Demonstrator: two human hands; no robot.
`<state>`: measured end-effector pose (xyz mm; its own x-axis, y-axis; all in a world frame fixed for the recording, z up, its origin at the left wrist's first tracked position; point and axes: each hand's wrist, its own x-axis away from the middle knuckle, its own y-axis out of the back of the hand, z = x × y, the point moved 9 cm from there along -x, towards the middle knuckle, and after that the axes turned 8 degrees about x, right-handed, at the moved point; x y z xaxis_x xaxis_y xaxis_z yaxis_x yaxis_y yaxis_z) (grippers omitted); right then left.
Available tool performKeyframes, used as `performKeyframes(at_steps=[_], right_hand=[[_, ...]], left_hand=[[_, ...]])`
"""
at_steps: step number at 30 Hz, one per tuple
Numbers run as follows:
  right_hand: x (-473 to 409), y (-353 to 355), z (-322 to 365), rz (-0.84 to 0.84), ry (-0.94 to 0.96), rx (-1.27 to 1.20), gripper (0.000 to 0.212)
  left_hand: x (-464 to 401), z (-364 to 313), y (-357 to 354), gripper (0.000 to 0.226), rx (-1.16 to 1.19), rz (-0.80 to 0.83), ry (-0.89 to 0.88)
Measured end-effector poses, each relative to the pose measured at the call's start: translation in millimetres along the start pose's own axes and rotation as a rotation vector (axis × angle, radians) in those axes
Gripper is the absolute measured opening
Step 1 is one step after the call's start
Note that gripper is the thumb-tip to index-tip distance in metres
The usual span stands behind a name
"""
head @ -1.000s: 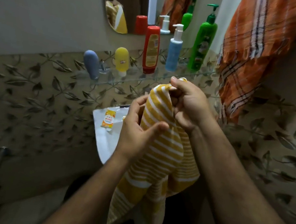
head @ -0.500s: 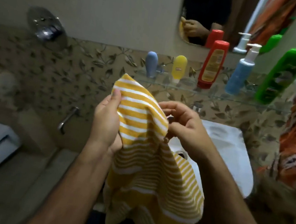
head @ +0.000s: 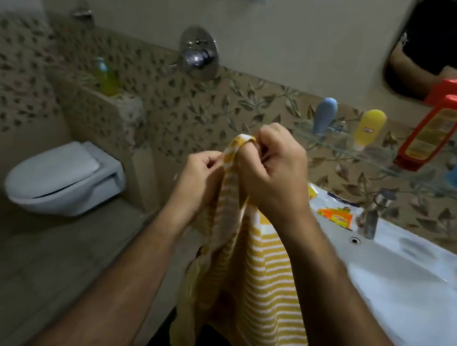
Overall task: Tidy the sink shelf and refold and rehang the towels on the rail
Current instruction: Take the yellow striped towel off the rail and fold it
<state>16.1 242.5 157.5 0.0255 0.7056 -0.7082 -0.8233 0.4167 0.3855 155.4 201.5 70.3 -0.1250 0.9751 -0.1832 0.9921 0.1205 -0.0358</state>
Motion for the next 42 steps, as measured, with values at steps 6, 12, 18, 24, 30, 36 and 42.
performKeyframes(at_steps=[6,12,18,24,30,36,42], right_hand=[[-8.3,-55.5,12.9,0.091,-0.123,0.168,0.043],[-20.2,-72.9,25.4,0.071,-0.158,0.097,0.037],[-26.9,-66.9,6.1,0.059,-0.26,0.124,0.014],[-9.3,-129.3,46.4,0.562,-0.141,0.063,0.073],[2.6,-171.5,68.4,0.672,-0.212,-0.234,0.033],[-14.8,-152.7,61.7,0.438,-0.388,-0.424,0.037],[-7.2,-141.7,23.4,0.386,-0.353,0.145,0.043]], left_hand=[[24.6,-8.6,48.3,0.025,-0.023,-0.069,-0.237],[29.7,37.9,98.7,0.01,-0.087,-0.145,-0.08],[21.7,37.4,163.6,0.016,-0.06,-0.356,-0.034],[3.9,-43.4,162.2,0.025,0.002,-0.163,-0.15],[6.5,-84.0,171.3,0.012,-0.049,-0.041,-0.282],[14.5,-1.9,201.1,0.019,-0.213,-0.041,-0.09],[16.8,19.7,235.3,0.023,-0.078,-0.349,-0.028]])
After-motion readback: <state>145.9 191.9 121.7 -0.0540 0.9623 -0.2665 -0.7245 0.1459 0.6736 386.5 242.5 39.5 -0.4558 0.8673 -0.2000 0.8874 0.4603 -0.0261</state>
